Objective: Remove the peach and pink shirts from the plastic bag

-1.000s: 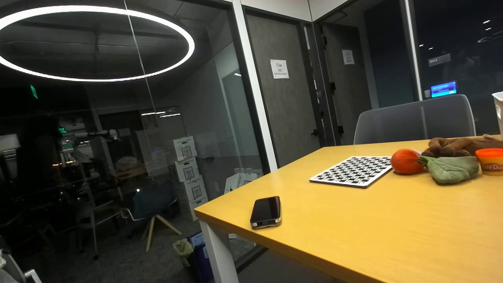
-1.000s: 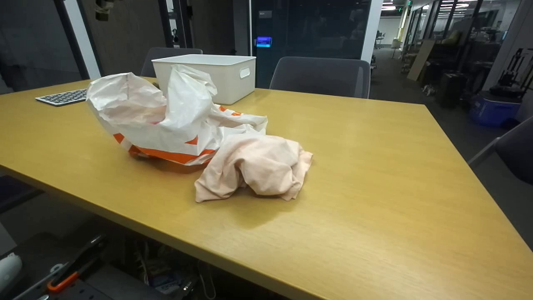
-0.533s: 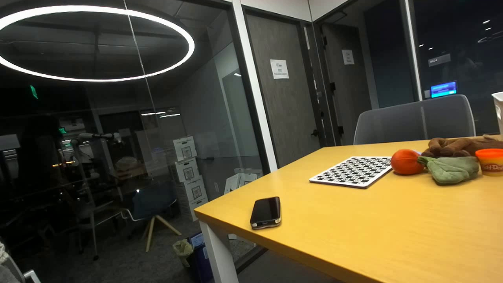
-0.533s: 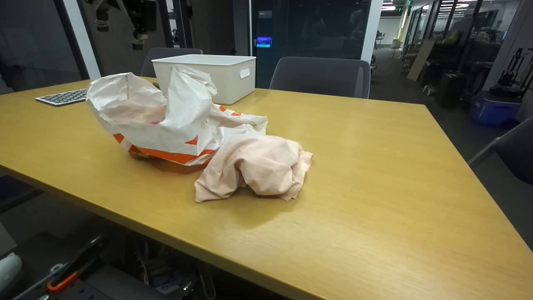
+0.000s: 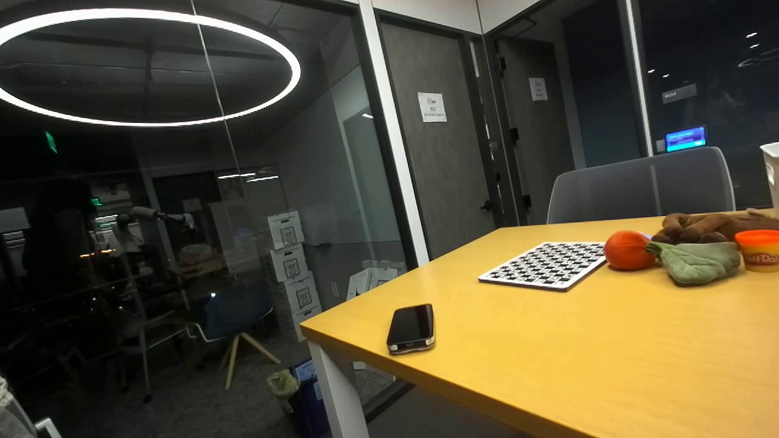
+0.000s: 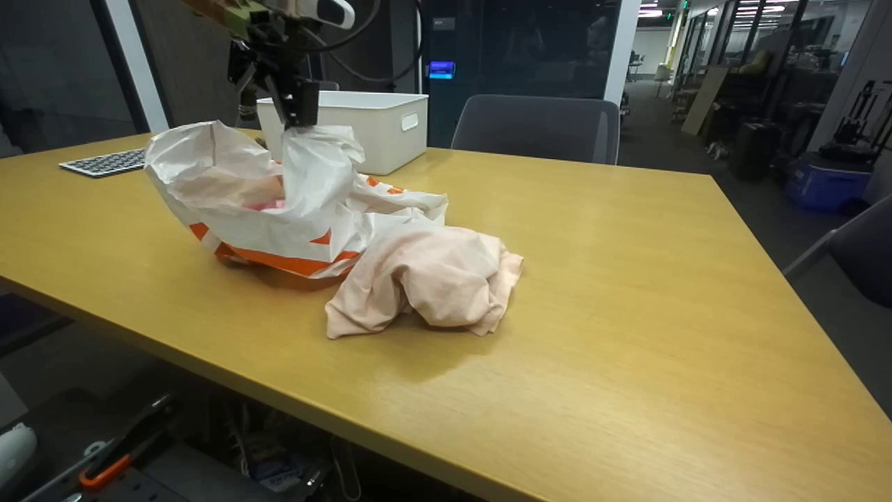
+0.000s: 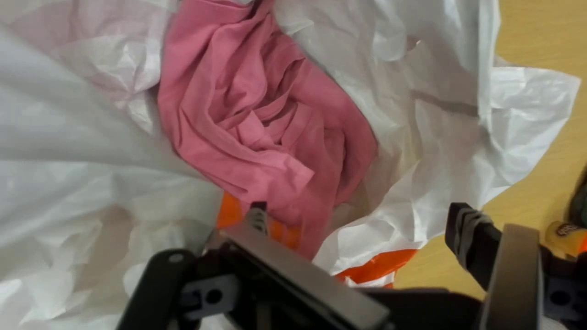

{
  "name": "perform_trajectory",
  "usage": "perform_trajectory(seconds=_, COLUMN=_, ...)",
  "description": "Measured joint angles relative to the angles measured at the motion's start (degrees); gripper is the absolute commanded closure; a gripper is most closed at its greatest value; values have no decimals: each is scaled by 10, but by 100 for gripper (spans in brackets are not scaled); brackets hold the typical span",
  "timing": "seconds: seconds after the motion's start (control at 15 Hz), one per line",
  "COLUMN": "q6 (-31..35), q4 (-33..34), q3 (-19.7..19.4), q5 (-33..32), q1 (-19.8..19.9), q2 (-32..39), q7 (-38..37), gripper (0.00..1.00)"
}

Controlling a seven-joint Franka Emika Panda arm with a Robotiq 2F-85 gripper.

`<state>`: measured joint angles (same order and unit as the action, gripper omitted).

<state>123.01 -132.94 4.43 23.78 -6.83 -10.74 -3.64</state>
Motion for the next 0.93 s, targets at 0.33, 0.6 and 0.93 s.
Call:
perform_trajectory(seconds=0.33, q6=53, q4=-27, q3=3, q5=-9, q1=1, q2=27, q7=-29, gripper=0)
perform_trajectory(seconds=0.6, q6=98, q4=-50, q3=14, q5=-22, q1=1, q2=30, q7=-65, gripper=0)
perform_trajectory(seconds=0.93, q6=165, q4=-78, q3=40, q5=-101, q1=0, q2=40, q7=-155, gripper=0)
